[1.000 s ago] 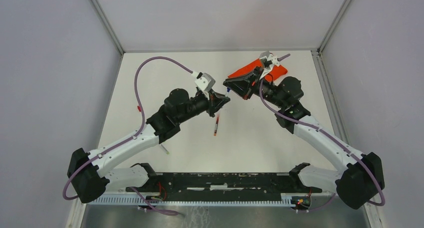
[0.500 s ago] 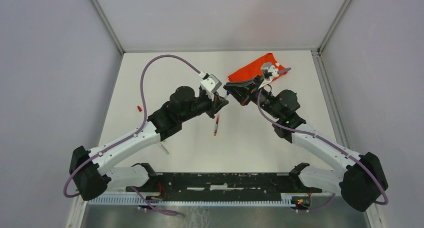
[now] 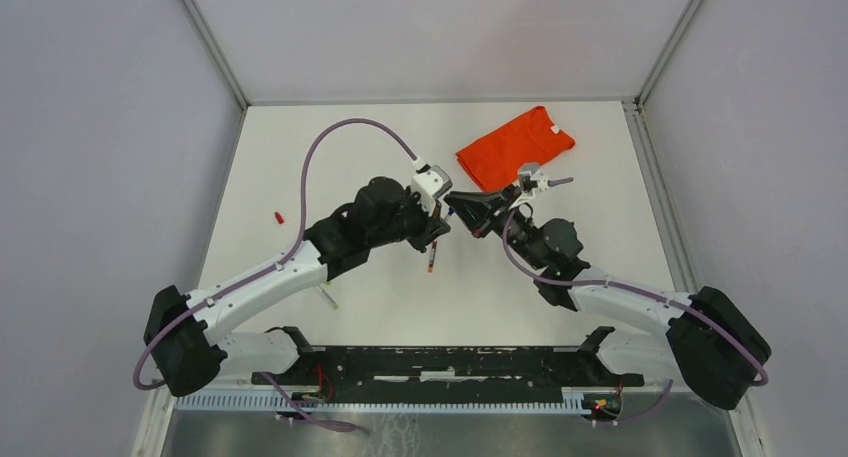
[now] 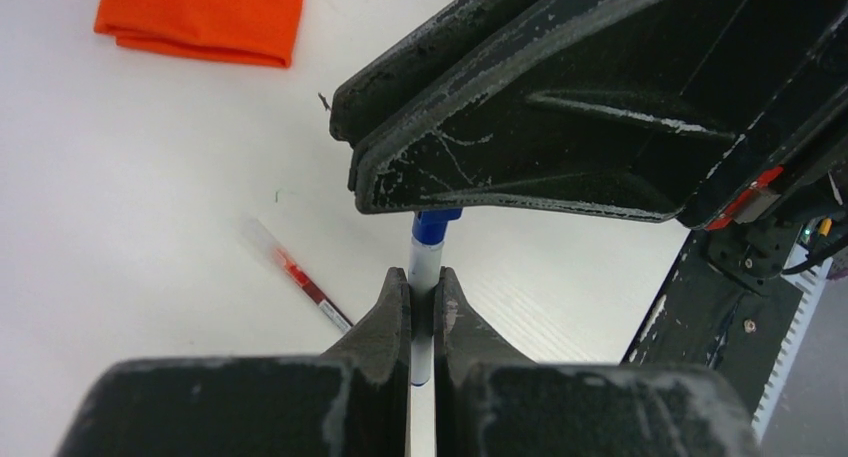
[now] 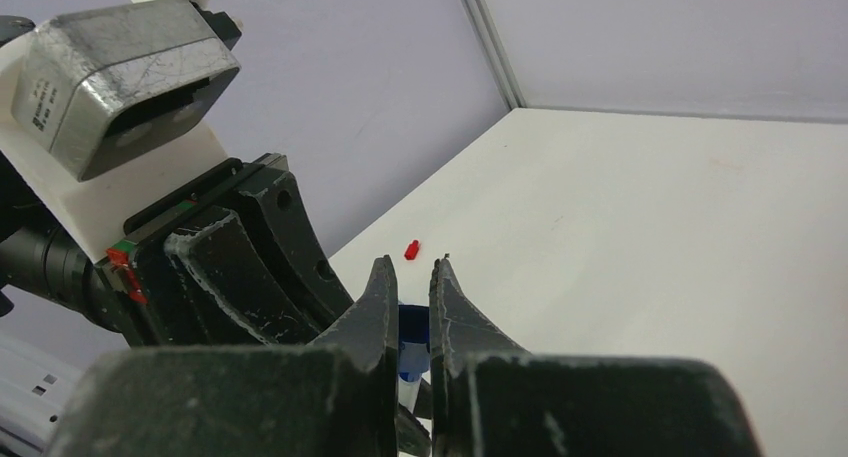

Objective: Insert the pens into the pen caps
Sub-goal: Insert the pen cap onto the pen.

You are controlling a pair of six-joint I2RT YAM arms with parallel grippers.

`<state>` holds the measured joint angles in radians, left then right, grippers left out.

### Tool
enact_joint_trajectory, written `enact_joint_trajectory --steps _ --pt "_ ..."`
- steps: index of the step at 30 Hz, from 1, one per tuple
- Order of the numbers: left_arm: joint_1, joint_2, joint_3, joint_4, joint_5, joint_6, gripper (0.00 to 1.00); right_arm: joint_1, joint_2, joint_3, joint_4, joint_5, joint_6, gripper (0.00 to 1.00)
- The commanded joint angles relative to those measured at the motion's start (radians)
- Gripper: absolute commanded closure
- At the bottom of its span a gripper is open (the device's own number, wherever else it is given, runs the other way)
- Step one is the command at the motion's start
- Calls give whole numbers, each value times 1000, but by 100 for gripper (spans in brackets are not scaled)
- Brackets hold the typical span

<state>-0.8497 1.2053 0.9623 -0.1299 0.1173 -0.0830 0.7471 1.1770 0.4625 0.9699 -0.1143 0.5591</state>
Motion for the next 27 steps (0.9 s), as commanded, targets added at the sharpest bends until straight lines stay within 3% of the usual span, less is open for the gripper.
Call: enact_joint_trajectory --steps 1,6,9,21,27 --pt "58 -38 175 669 -77 -53 98 157 120 -149 -261 -272 90 100" --pt "90 -45 169 692 -56 -91 98 176 154 -175 -241 -255 89 100" --pt "100 -52 160 678 -19 -108 98 168 107 -135 -314 -212 57 100" --pt "101 -142 77 528 205 -129 98 34 -70 360 -822 -183 -230 100" --pt "101 -181 84 491 303 -158 98 22 -94 522 -939 -215 -305 99"
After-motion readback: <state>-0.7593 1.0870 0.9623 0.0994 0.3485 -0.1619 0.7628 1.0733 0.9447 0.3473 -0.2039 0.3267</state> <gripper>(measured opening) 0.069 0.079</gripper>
